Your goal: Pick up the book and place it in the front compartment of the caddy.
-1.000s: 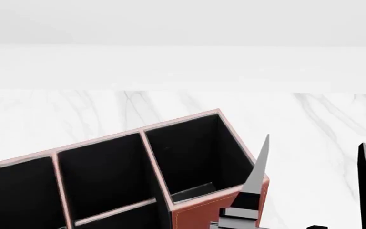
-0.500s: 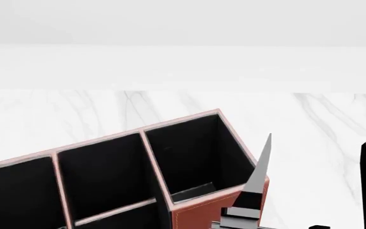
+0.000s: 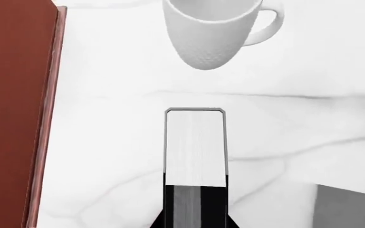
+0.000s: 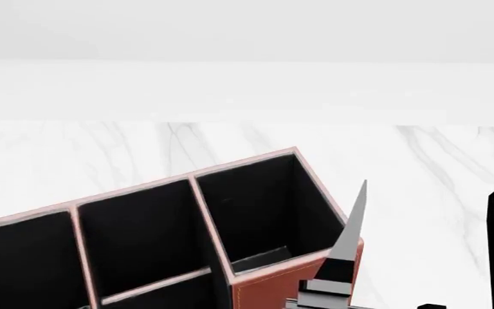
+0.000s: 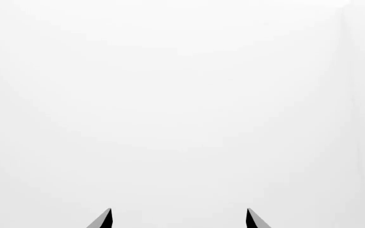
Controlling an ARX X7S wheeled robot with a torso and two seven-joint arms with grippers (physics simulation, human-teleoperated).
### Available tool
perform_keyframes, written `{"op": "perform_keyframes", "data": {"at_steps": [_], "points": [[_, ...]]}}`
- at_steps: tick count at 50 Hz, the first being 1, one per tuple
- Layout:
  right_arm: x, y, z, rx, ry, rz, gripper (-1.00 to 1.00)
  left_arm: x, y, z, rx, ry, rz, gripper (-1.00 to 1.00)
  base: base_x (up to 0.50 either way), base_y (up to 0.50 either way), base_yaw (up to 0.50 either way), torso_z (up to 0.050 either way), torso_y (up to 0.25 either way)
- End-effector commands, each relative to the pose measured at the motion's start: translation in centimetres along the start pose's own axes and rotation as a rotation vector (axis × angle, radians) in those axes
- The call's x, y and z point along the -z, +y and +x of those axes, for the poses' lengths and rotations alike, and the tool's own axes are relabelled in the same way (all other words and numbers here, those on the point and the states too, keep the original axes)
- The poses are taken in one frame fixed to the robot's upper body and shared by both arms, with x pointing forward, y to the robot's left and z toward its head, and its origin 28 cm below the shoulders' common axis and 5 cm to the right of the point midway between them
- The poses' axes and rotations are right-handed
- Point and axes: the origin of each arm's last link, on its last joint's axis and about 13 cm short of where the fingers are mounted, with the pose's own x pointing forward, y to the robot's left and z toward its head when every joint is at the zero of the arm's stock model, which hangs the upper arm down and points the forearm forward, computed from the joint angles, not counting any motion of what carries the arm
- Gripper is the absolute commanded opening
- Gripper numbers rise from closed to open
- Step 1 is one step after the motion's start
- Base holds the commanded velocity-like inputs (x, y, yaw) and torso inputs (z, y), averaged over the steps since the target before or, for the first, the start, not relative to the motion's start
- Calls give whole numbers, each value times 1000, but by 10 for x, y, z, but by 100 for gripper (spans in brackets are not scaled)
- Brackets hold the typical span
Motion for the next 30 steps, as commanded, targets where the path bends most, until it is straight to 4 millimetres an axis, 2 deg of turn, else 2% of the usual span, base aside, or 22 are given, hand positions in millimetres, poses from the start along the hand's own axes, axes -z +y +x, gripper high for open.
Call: {"op": "perform_keyframes", "data": {"at_steps": [1,20,30], "points": [[1,0,0,-2,0,0,100,-21,12,-35,-56,-110,27,-100,0,0,0,0,0],[0,0,0,-1,0,2,100,-58,32,-90,-138,-174,75,-100,0,0,0,0,0],[0,0,1,-2,-2,5,100,-85,55,-127,-231,-191,93,-100,0,0,0,0,0]]}}
